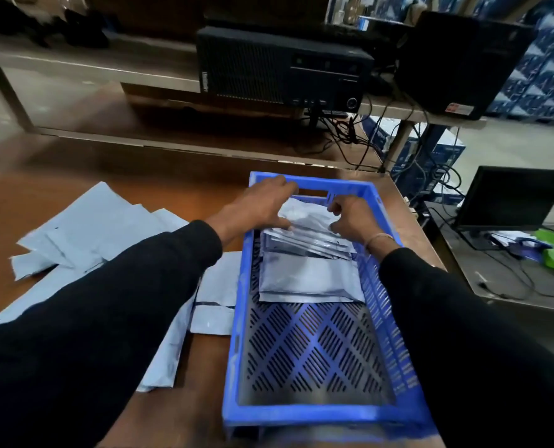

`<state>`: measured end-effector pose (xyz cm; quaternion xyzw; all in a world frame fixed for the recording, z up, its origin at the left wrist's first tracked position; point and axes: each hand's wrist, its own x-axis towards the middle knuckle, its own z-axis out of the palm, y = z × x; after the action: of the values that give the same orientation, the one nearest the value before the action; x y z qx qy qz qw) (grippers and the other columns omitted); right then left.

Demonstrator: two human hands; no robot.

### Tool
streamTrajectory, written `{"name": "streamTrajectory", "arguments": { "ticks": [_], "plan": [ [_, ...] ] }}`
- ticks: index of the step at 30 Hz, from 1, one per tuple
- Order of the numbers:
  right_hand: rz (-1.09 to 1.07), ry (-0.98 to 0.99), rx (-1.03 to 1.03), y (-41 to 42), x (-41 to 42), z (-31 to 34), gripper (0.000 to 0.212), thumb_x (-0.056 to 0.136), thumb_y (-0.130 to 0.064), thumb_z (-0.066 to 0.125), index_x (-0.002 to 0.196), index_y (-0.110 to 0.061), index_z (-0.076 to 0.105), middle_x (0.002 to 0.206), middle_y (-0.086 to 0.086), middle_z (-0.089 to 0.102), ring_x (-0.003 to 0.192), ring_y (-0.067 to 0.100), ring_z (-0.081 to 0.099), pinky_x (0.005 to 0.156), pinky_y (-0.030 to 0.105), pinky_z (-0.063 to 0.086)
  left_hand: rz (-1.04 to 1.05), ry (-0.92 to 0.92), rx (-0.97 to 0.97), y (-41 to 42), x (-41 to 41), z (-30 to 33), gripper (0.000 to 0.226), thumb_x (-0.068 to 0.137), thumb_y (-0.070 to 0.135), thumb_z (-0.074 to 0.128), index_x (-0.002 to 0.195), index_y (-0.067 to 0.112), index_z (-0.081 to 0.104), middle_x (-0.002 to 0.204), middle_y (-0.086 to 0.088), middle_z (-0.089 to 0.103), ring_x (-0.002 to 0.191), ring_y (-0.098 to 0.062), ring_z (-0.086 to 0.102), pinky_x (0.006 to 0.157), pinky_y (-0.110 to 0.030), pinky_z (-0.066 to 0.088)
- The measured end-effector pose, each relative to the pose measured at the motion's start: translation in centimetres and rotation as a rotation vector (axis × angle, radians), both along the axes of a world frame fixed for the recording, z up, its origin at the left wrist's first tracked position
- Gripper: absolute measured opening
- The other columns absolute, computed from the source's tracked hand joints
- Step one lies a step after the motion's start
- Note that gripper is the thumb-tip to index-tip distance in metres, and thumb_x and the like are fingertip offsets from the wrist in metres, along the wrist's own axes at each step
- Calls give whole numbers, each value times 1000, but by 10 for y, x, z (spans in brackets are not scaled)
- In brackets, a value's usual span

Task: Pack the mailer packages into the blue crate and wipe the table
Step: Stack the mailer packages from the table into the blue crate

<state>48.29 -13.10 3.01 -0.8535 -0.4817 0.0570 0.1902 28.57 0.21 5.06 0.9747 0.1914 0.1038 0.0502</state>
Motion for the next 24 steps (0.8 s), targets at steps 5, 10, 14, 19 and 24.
{"name": "streamTrajectory", "arguments": {
  "ticks": [5, 10, 14, 19, 24],
  "plan": [
    [70, 265, 212, 13, -52, 27, 31, 73, 6, 77, 95, -11, 65, 98, 9, 68, 67, 24, 64, 61, 40, 61, 96, -252, -77, 23, -59, 3, 50, 80, 37, 81, 120, 13, 63, 116, -11, 60, 108, -33, 60, 92, -41, 49],
    [153, 337, 314, 53, -116, 42, 29, 71, 3, 80, 97, -6, 69, 88, 6, 69, 64, 17, 63, 55, 33, 61, 345, -297, -336, 45, -123, -15, 52, 81, 42, 83, 123, 17, 64, 120, -7, 62, 108, -23, 63, 94, -36, 51],
    [236, 358, 216, 82, -171, 45, 25, 79, -2, 75, 103, -3, 67, 76, 7, 72, 57, 20, 66, 56, 29, 59, 476, -317, -549, 53, -174, -31, 52, 87, 44, 78, 129, 17, 62, 126, -2, 63, 111, -21, 63, 96, -43, 56],
    [258, 406, -296, 114, -236, 25, 17, 87, -19, 74, 78, -7, 66, 60, 2, 67, 49, 14, 63, 54, 23, 56, 581, -346, -629, 68, -226, -48, 37, 90, 33, 78, 118, 15, 64, 118, -5, 68, 102, -23, 66, 90, -44, 60],
    [86, 671, -453, 144, -279, -35, 8, 96, -12, 59, 94, -5, 58, 88, 18, 54, 71, 33, 58, 56, 39, 55, 648, -377, -722, 77, -257, -62, 32, 92, 24, 75, 120, 13, 64, 117, -5, 67, 94, -24, 70, 86, -42, 63]
  ]
}}
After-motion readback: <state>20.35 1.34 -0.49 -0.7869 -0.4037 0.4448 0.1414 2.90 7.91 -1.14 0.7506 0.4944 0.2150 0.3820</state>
